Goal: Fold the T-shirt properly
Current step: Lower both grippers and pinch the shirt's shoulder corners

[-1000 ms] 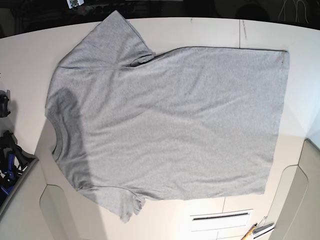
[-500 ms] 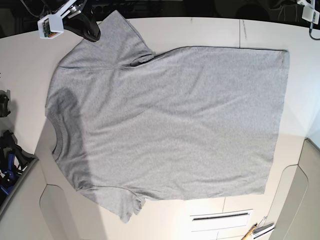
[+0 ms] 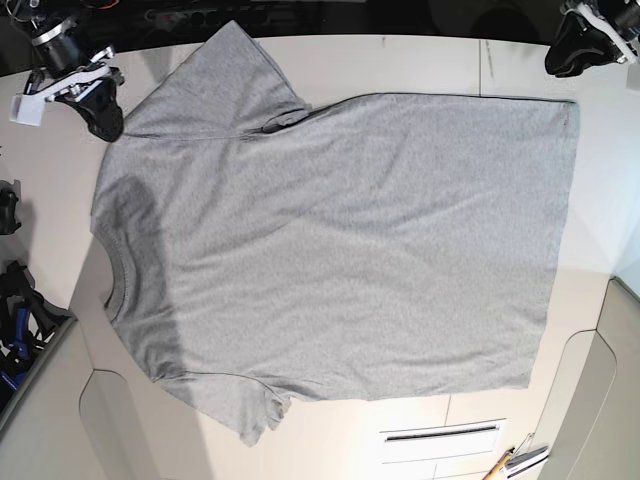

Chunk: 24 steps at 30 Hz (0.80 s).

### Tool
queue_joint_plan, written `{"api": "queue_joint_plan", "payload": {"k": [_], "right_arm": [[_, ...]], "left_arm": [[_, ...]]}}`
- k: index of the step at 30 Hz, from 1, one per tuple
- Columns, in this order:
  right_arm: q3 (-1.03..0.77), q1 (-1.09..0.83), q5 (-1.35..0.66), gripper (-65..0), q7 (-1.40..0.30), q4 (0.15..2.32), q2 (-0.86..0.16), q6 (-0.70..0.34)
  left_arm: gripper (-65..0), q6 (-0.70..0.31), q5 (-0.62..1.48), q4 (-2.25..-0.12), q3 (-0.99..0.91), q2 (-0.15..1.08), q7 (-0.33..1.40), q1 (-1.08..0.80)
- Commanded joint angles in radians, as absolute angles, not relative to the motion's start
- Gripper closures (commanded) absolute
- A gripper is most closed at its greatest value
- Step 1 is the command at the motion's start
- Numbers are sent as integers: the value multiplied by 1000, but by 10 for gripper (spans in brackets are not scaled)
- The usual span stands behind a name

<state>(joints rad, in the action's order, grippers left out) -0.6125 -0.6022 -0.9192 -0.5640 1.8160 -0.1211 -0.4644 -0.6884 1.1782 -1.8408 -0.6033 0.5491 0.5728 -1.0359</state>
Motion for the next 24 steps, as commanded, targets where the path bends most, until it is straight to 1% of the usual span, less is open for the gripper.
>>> {"api": "queue_joint_plan", "payload": {"k": [1, 6, 7, 9, 10, 12, 13, 14, 18, 20, 24], "right_arm": [[-653, -593, -945, 0, -543, 1806, -130, -475], [-812, -560, -986, 0, -543, 1748, -130, -475], [-833, -560, -982, 0, -542, 1749, -130, -475], [-862, -549, -915, 0, -516, 1749, -124, -475], [-874, -535, -873, -29, -516, 1749, -116, -475], [-881, -505, -828, -166, -516, 1749, -99, -476], [-881, -492, -827, -212, -516, 1749, -89, -476], [-881, -481, -827, -228, -516, 1749, -78, -476], [-853, -471, -830, -231, -543, 1748, -57, -475], [-811, -468, -821, -265, -554, 1744, -58, -470], [-708, -433, -722, -301, -554, 1691, -58, -400]], "left_arm": [[-170, -698, 1193, -1851, -614, 560, 561, -1045], [-171, -698, 1194, -1851, -614, 559, 558, -1044], [-171, -698, 1194, -1851, -614, 559, 558, -1044], [-197, -698, 1194, -1851, -614, 560, 558, -1044], [-214, -698, 1194, -1851, -614, 560, 558, -1044], [-228, -698, 1193, -1851, -614, 560, 559, -1035], [-228, -698, 1194, -1851, -614, 560, 559, -1029], [-228, -698, 1194, -1851, -614, 560, 559, -1023], [-228, -698, 1194, -1851, -614, 560, 567, -993], [-228, -698, 1194, -1851, -614, 560, 578, -971], [-228, -698, 1200, -1851, -614, 560, 615, -928]]}}
